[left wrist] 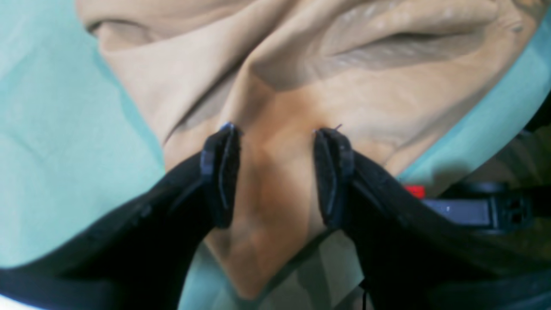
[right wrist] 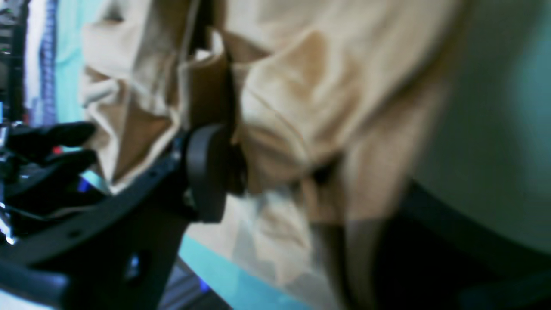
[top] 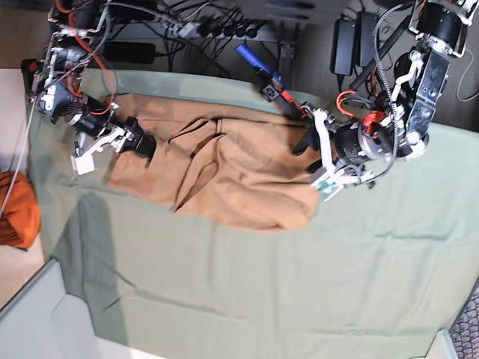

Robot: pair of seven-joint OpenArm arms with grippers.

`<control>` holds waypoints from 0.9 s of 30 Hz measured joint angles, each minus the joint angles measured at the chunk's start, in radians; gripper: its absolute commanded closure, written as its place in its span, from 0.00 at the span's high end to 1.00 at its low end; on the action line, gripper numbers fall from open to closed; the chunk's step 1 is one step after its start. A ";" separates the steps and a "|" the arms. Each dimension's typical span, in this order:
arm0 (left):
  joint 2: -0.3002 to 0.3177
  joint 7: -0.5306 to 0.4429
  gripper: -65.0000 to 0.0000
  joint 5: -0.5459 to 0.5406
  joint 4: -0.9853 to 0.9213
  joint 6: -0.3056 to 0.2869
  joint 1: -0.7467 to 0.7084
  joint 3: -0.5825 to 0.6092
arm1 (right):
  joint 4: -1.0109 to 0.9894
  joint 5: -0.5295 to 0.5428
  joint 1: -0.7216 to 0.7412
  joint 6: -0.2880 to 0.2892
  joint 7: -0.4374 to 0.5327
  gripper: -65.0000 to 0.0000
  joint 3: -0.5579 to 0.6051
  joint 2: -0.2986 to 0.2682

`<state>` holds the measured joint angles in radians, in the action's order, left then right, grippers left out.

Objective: Fold the T-shirt properly
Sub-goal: 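Grasp the folded shirt's edge with the right gripper and pull it straight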

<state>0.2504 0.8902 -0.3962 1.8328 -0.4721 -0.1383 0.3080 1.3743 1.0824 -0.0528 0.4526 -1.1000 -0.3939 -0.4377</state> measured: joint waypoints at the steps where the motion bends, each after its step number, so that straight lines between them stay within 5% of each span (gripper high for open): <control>1: 0.000 0.000 0.49 -0.001 0.000 -0.004 0.000 0.000 | 0.000 0.002 0.000 0.000 -0.005 0.55 0.000 -0.010; 19: -0.001 -0.001 0.49 -0.023 0.000 -0.006 -0.001 0.000 | -0.001 0.083 0.000 0.002 -0.060 0.55 0.000 0.030; 27: -0.001 -0.001 0.49 -0.024 0.000 -0.007 -0.003 0.000 | -0.001 0.141 0.000 0.014 -0.103 0.55 0.000 -0.023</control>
<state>0.2493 0.8894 -0.4198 1.8324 -0.4789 -0.1417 0.3084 1.3735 1.2236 -0.0525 0.4667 -1.2034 -0.3939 -0.4606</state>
